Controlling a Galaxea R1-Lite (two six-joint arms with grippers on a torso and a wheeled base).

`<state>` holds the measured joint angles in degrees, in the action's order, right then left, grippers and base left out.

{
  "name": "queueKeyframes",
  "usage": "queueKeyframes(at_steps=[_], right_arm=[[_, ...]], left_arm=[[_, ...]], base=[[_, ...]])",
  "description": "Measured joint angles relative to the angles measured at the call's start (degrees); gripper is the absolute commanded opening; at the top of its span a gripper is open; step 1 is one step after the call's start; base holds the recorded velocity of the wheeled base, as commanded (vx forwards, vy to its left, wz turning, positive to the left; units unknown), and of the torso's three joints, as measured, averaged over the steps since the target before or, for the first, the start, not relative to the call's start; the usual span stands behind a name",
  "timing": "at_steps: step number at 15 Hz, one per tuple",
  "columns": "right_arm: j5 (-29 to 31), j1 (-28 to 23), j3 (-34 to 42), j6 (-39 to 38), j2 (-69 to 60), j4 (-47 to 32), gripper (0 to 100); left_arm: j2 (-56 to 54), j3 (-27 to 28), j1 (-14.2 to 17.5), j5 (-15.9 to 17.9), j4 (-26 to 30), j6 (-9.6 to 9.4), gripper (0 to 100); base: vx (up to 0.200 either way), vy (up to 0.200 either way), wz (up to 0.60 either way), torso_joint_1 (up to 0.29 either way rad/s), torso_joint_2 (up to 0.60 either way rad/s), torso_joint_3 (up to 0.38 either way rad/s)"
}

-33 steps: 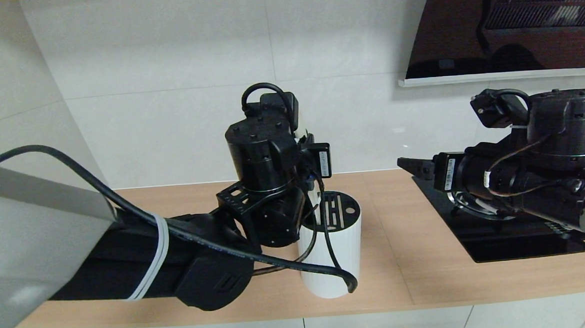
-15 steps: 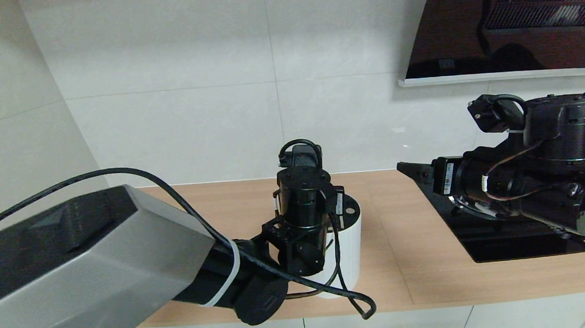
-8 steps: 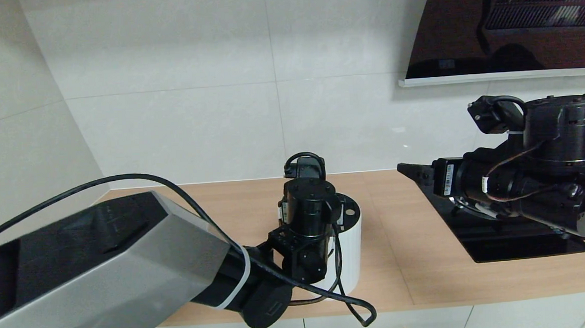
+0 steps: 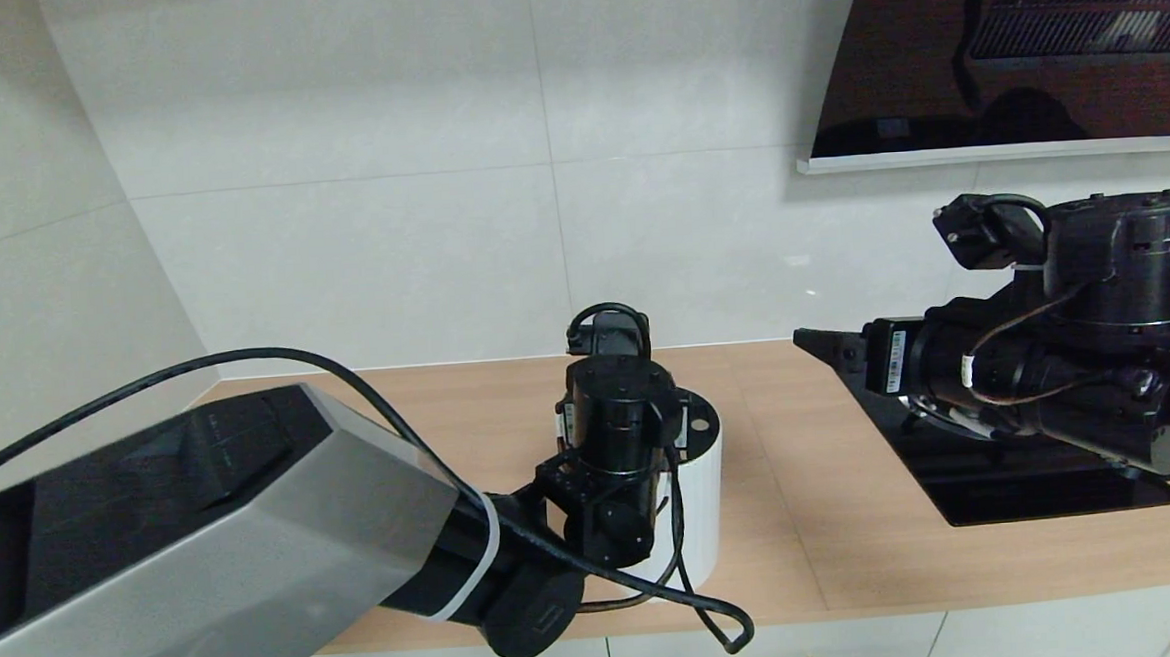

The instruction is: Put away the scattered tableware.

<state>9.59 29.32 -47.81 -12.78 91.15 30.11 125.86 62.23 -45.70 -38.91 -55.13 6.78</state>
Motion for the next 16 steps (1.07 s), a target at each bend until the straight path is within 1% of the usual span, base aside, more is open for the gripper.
queueKeyframes(at_steps=[7, 10, 11, 12, 16], right_arm=[[0.0, 0.0, 0.1, 0.0, 0.0, 0.0, 100], [0.0, 0.0, 0.2, 0.0, -0.1, 0.0, 100], [0.0, 0.0, 0.3, 0.0, -0.2, 0.0, 100], [0.0, 0.0, 0.4, 0.0, -0.4, 0.0, 100], [-0.2, -0.6, 0.9, 0.8, -4.3, 0.0, 100]], left_arm=[[-0.2, 0.0, 0.0, -0.2, 0.0, 0.04, 100], [-2.1, -1.0, 0.0, 0.0, 0.1, 0.02, 100], [-3.9, -1.9, 0.1, 0.8, 0.1, 0.02, 100], [-6.6, -3.0, 0.2, 2.2, 0.1, 0.00, 100], [-21.8, -9.7, 1.6, 11.3, 0.6, -0.27, 100]], base=[[0.000, 0.000, 0.00, 0.000, 0.00, 0.000], [0.000, 0.000, 0.00, 0.000, 0.00, 0.000], [0.000, 0.000, 0.00, 0.000, 0.00, 0.000], [0.000, 0.000, 0.00, 0.000, 0.00, 0.000], [0.000, 0.000, 0.00, 0.000, 0.00, 0.000]])
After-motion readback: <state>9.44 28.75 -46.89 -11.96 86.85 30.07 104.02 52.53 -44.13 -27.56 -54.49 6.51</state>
